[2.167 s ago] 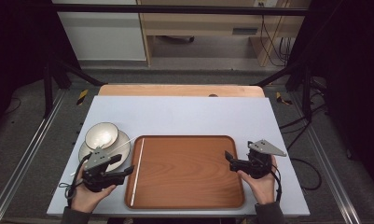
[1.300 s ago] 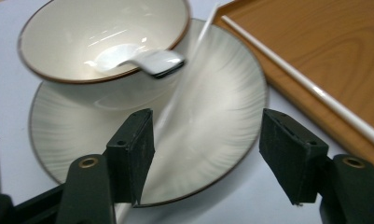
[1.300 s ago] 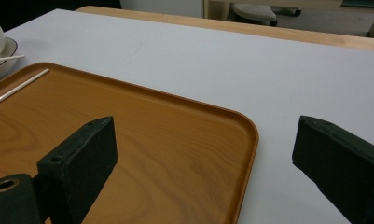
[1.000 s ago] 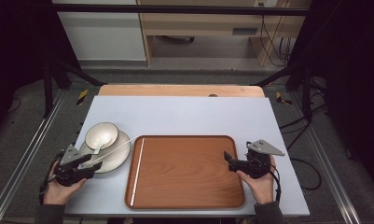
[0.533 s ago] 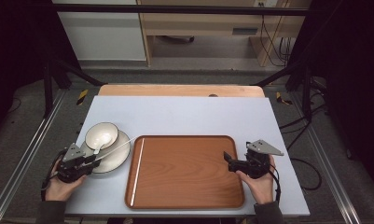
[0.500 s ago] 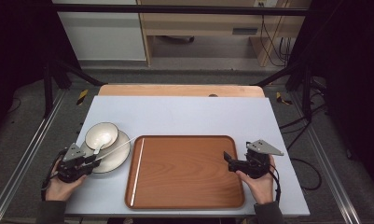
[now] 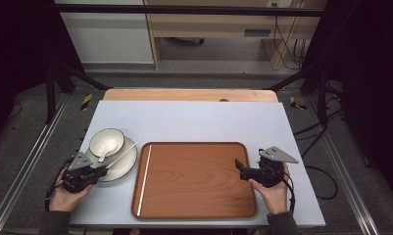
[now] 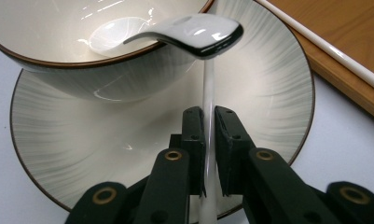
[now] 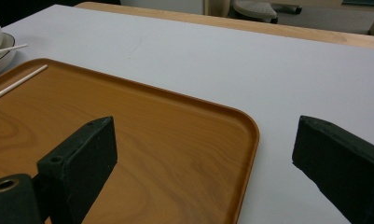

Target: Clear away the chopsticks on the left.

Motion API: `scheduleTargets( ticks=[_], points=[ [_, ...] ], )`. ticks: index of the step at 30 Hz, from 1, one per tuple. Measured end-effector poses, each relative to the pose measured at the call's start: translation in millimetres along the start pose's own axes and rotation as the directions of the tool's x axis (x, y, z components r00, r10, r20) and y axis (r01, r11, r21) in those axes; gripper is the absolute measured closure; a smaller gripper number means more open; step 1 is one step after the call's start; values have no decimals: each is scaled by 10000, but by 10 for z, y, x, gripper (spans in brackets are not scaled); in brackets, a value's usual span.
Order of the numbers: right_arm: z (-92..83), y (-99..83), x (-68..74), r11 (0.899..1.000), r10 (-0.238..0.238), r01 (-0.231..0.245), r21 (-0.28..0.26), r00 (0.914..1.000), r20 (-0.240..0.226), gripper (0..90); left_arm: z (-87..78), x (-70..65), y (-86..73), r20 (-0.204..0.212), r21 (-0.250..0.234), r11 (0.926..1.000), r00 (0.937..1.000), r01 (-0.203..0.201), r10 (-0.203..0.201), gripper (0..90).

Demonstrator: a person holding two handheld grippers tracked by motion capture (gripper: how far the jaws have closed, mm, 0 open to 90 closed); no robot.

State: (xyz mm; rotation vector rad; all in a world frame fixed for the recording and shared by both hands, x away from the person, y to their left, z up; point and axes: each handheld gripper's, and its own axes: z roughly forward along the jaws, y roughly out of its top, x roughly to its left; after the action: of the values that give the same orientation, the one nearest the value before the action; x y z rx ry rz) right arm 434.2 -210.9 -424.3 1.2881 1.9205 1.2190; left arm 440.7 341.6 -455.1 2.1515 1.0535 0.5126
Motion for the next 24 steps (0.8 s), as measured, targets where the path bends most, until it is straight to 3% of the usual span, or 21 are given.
scheduleTargets(
  ticks=[16, 24],
  points=[
    [-4, 1, -2, 10000, 23, -23, 6, 10000, 9, 66, -27, -69, 31, -32, -93, 9998, 9998, 202, -202, 841],
    [-17, 3, -13, 10000, 61, -61, -67, 10000, 10, 65, -67, -212, 100, -98, -318, 9993, 9997, 207, -210, 842]
  ],
)
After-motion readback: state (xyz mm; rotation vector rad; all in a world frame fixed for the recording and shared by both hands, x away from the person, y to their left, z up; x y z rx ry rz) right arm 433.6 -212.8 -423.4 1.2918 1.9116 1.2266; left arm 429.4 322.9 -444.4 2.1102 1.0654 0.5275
